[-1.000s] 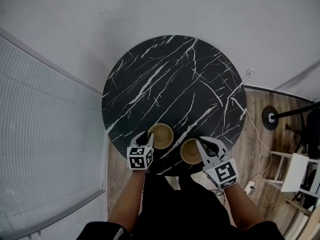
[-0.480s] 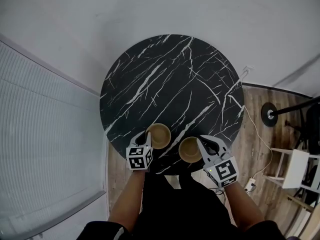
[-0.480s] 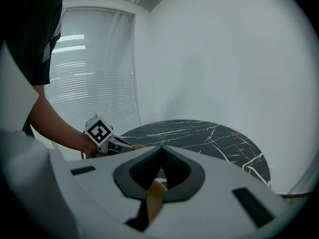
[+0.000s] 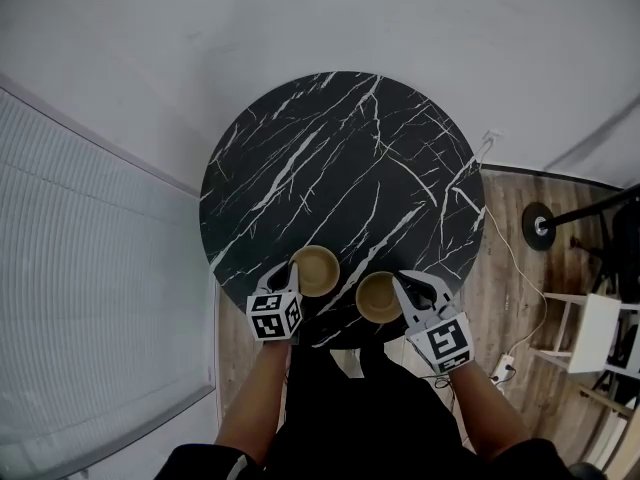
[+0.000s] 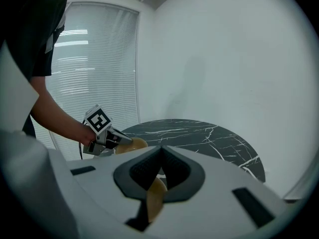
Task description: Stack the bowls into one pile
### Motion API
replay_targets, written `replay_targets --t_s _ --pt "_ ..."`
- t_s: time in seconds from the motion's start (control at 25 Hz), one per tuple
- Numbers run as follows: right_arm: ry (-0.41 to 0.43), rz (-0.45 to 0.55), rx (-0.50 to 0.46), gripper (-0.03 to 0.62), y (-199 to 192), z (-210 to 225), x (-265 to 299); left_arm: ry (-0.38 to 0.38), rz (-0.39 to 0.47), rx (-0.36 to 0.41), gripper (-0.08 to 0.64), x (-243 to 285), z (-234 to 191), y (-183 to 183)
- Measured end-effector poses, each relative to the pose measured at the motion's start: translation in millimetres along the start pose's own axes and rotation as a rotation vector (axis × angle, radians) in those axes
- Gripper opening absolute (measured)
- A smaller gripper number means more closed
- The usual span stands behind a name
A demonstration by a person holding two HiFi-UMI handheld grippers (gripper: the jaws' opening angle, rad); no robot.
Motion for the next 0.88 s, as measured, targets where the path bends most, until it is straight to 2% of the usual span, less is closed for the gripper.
replay_targets --t_s 0.44,0.88 --pt "-0.096 0.005 -0.013 0.01 -16 18 -23 -0.05 0.035 0.006 0.031 -7 21 23" --pt "-0.185 0.005 0.009 0.009 -32 35 -57 -0.163 0.04 0.011 0.029 -5 75 35"
Point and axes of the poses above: the fingertips, and each gripper's own axes: x forward along the fingers, z to its right, y out of its top, the point moved 3 cm from there along -x, backward along the fingers, and after that the axes turned 8 degrees about z, right-handed, at the moved point
